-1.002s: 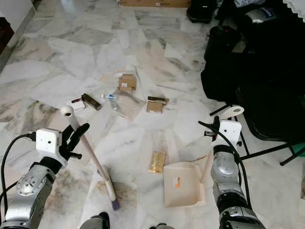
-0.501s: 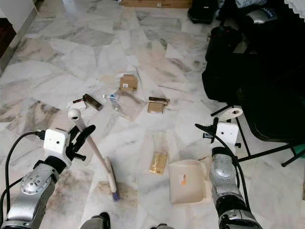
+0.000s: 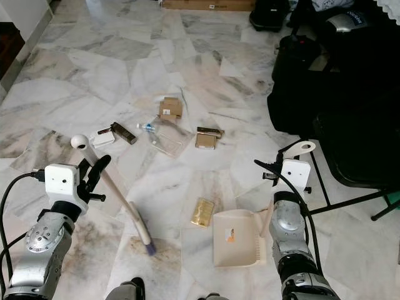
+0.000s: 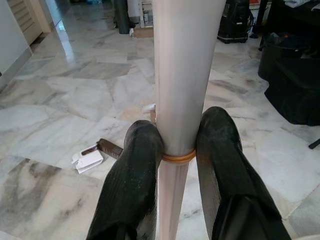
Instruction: Sweep floor
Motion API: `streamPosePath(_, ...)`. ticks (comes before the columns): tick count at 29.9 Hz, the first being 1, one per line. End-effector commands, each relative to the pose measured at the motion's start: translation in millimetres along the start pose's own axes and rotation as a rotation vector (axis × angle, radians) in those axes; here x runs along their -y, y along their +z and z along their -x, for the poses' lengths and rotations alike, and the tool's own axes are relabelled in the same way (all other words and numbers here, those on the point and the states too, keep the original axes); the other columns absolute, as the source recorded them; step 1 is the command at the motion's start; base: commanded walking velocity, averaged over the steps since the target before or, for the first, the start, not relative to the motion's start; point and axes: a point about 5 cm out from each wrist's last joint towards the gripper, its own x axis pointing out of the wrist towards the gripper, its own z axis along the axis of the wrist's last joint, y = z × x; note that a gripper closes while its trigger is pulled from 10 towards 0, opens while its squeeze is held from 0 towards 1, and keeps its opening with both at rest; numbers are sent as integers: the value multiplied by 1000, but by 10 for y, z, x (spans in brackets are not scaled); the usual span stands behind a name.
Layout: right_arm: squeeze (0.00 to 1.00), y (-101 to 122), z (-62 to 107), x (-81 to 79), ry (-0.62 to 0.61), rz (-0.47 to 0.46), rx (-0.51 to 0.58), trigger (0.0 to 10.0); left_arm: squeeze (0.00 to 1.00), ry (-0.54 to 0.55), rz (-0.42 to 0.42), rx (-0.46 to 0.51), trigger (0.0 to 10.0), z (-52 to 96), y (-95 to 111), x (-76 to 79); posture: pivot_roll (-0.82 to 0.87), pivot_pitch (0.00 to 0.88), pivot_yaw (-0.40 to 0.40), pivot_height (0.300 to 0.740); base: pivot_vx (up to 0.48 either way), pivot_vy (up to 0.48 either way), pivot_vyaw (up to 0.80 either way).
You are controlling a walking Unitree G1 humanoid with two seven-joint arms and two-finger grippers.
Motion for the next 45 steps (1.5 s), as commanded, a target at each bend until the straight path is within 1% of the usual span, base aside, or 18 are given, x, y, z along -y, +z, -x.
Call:
streamPosePath(1,0,84,-37,-16,1,-1,36,10000,0,-9,-4,33,10000,-14,61,-3,-47,238,-28,740,0,0,0)
streamPosePath(5,0,85,-39,-26,3,0,35,10000,0,-12,-4,34,10000,-18,66,-1,-47,241,-28,740,0,0,0)
streamPosePath(16,0,77,-43,-68,12,-2,23,10000,0,-14,-1,33,10000,-11,68,-11,-42,241,-29,740,257,0,0)
streamPosePath(28,0,76,-48,-72,14,-1,19,10000,0,-28,3,40,10000,-31,79,14,-43,240,-30,740,322,0,0)
streamPosePath(39,0,67,-41,-89,19,-9,15,10000,0,-70,-4,40,10000,-26,87,32,-44,240,-28,740,0,0,0)
streamPosePath(42,0,60,-41,-92,19,-11,11,10000,0,-80,-26,44,10000,-30,97,29,-42,235,-27,740,0,0,0)
streamPosePath(45,0,59,-42,-97,20,-11,9,10000,0,-109,-73,38,10000,-33,101,26,-41,232,-24,740,0,0,0)
